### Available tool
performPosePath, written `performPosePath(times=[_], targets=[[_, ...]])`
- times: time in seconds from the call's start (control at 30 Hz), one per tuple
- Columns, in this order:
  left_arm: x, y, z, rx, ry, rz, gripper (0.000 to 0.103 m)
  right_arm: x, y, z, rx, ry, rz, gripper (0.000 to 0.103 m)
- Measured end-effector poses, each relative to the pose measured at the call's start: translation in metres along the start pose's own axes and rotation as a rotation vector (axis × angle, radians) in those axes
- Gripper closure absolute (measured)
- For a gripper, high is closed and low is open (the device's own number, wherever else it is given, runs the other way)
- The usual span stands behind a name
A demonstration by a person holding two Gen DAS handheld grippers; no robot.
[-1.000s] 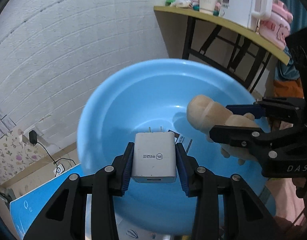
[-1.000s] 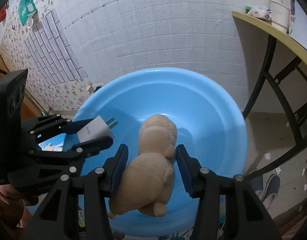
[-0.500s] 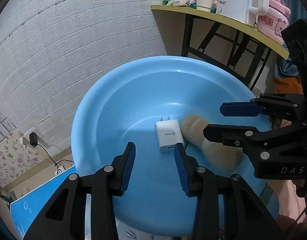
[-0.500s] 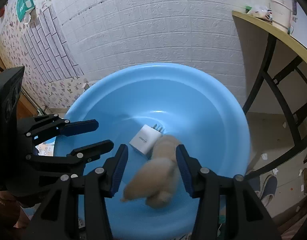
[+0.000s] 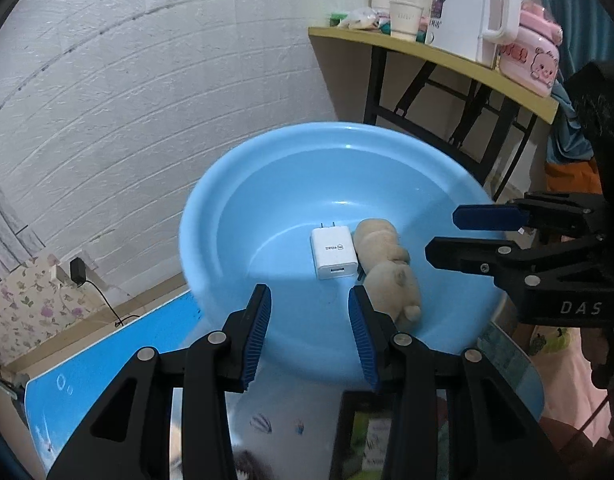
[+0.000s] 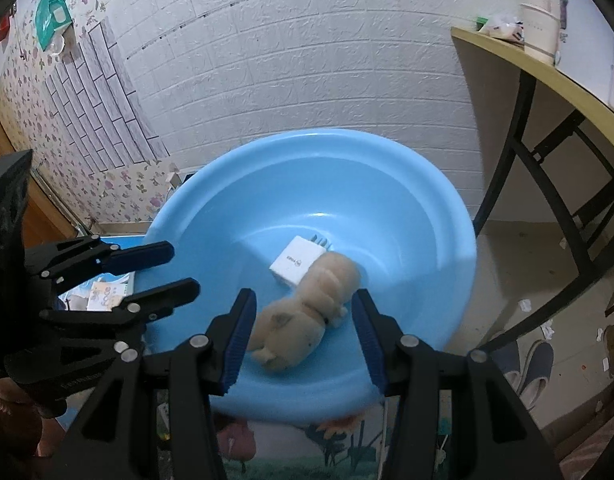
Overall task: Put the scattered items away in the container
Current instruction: 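Withdraw both tools from the basin back over the table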
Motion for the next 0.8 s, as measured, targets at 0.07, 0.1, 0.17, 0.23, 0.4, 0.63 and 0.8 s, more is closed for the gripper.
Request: performPosePath(times=[0.07,0.1,0.17,0.23,0.4,0.63,0.8], targets=[[0.011,0.004,0.001,0.005,-0.007,0.013,0.061,0.006,0.005,-0.003,0.001,0.005,0.004,0.054],[0.015,0.006,0.001,0.008,-0.012,0.015,0.059,0.01,0.008,-0.004,0.002,0.006,0.007,0.054],[0.028,0.013,0.001,0.014,-0.023,0.025,0.057,0.017,0.012,-0.007,0.002,0.004,0.014,0.054],[0.039,0.02,0.0,0.021,-0.033,0.035,0.057,0.026,0.019,-0.012,0.003,0.004,0.025,0.054],[0.066,0.045,-0.004,0.049,-0.061,0.056,0.047,0.045,0.035,-0.024,0.009,0.001,0.044,0.054],[0.09,0.089,-0.01,0.119,-0.092,0.051,0.023,0.054,0.065,-0.037,0.018,-0.017,0.037,0.054],[0.103,0.121,-0.016,0.16,-0.118,0.041,0.016,0.051,0.088,-0.048,0.036,-0.02,0.022,0.047]])
Point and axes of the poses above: each gripper's, at about its wrist camera, not at the fingertips, and x roughly against the way its jaws point, z to its right, y to its underside, the point moved 4 cm from there along -x, roughly the way its jaws point, and after that the axes turned 14 degrees about -x, right-handed, at the moved point
